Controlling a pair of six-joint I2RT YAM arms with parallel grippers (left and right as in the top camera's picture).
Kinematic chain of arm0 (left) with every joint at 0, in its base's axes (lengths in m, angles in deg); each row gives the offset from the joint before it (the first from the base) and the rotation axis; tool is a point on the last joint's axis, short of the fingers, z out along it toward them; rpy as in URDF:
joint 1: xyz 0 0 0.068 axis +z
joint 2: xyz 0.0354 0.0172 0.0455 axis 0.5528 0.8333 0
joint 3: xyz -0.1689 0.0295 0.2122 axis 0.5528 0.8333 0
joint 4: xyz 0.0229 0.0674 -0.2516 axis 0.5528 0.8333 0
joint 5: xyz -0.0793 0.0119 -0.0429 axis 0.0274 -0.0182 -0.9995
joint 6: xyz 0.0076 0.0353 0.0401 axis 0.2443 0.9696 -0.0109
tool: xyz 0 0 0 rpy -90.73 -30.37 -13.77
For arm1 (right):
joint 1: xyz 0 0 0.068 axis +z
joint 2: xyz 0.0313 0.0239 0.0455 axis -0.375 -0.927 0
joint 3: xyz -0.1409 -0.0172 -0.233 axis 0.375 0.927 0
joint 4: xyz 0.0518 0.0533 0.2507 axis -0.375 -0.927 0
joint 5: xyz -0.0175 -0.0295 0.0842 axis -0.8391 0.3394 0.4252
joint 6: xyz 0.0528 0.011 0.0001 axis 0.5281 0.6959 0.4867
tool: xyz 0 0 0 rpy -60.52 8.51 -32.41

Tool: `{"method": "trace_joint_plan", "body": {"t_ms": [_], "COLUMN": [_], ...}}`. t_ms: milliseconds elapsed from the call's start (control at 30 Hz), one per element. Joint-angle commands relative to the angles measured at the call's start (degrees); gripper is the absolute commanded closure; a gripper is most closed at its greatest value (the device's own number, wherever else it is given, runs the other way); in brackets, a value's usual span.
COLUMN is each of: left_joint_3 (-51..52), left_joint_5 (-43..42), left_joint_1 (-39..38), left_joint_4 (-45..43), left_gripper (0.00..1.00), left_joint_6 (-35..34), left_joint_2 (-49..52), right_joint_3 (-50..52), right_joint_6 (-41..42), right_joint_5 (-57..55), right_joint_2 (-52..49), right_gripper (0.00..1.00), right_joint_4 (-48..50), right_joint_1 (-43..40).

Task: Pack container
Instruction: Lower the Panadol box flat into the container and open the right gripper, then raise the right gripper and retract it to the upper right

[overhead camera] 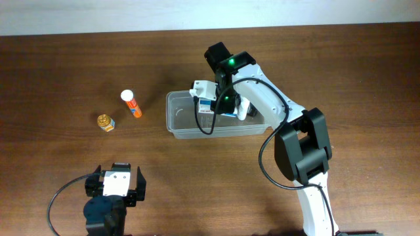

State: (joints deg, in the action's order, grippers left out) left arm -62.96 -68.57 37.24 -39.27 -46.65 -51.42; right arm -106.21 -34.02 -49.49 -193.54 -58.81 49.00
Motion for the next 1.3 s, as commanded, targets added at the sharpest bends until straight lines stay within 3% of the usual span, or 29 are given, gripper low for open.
{"method": "trace_joint_plan", "body": {"t_ms": [0, 333, 467, 867, 1100, 1267], "left_joint_3": [0.07, 0.07, 0.07, 0.07, 0.07, 0.07], "left_joint_5": [0.83, 0.83, 0.83, 0.83, 0.83, 0.81], "left_joint_1": [-0.26, -0.26, -0.26, -0.26, -0.26, -0.26], "left_joint_4": [0.33, 0.33, 0.33, 0.33, 0.33, 0.33], "left_gripper": [0.00, 0.00, 0.00, 0.00, 0.00, 0.00], "left_joint_6": [-0.57, -0.57, -0.57, -0.57, -0.57, -0.57], "left_joint_2": [0.00, 0.00, 0.00, 0.00, 0.00, 0.00], "right_joint_3": [0.35, 0.07, -2.43, -27.06, -40.87, -45.83], "right_joint_6": [-0.39, -0.31, 3.48, 7.85, 24.00, 45.81], "right_joint_5": [1.03, 0.76, 0.79, 8.76, 9.38, 6.86], "right_joint_2": [-0.90, -0.90, -0.76, -0.02, -0.02, 0.00], "right_gripper": [0.57, 0.40, 0.32, 0.23, 0.17, 0.17], "right_joint_4": [0.22, 1.75, 1.57, -19.17, -24.74, -25.07], "right_joint_1": [0.00, 0.07, 0.04, 0.11, -0.52, -2.99]}}
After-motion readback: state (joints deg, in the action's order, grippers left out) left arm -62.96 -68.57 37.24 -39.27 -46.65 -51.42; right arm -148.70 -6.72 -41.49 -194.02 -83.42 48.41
